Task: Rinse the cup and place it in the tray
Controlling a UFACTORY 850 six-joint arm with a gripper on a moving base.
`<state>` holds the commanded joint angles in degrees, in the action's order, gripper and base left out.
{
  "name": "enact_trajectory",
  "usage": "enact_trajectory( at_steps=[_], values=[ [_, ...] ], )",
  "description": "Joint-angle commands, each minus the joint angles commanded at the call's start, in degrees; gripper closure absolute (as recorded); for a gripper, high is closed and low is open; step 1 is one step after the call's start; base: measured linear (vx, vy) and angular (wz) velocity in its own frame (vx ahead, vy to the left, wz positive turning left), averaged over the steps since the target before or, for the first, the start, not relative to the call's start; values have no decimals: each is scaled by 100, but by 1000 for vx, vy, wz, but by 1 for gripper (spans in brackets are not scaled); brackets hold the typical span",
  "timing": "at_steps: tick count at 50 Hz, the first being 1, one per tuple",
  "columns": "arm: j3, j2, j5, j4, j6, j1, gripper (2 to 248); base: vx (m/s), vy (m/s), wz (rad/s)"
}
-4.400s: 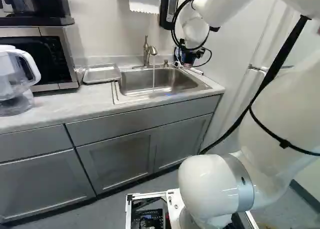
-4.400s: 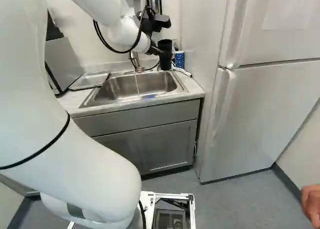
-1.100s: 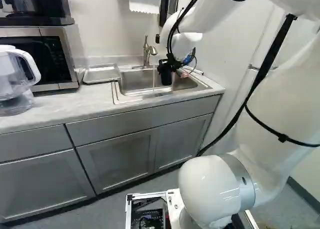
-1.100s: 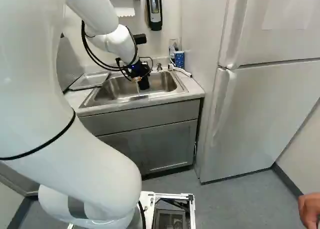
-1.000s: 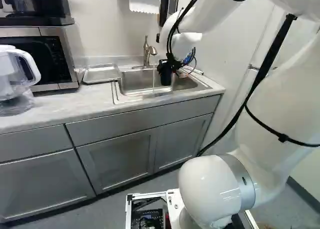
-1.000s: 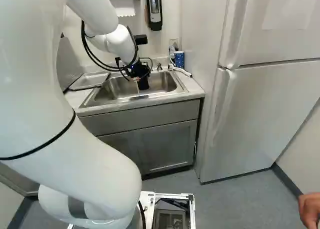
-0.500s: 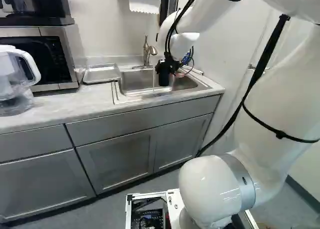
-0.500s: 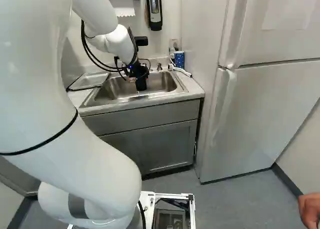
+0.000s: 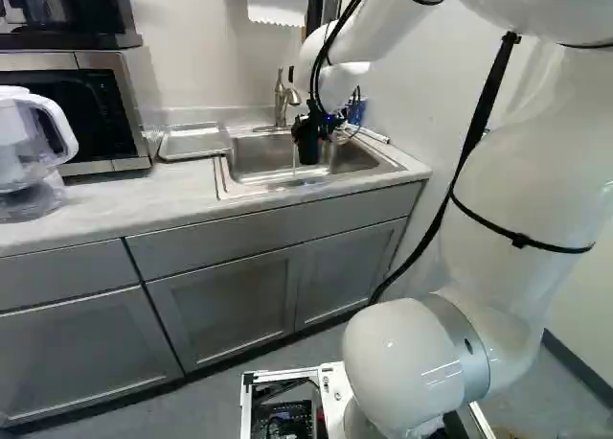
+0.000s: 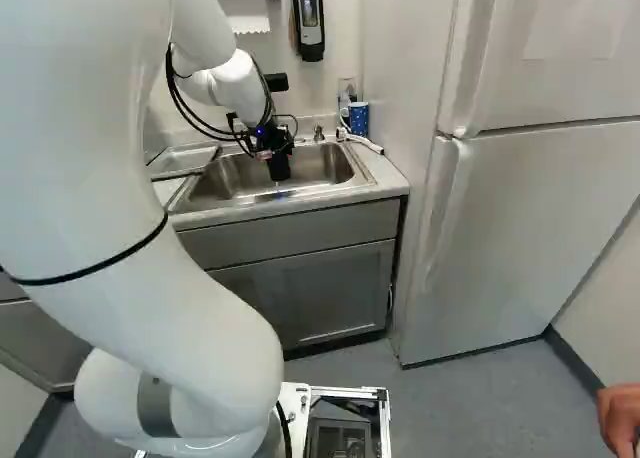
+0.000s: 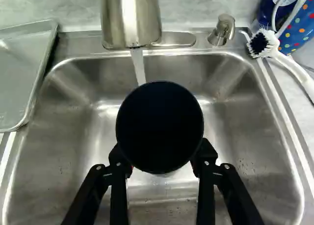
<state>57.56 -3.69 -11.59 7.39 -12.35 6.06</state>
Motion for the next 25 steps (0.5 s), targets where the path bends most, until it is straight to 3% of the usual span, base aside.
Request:
enact_trajectory(
  at_steps=[25],
  values=[
    [503, -469, -169, -290, 0, 93, 126, 0, 0, 0]
  ],
)
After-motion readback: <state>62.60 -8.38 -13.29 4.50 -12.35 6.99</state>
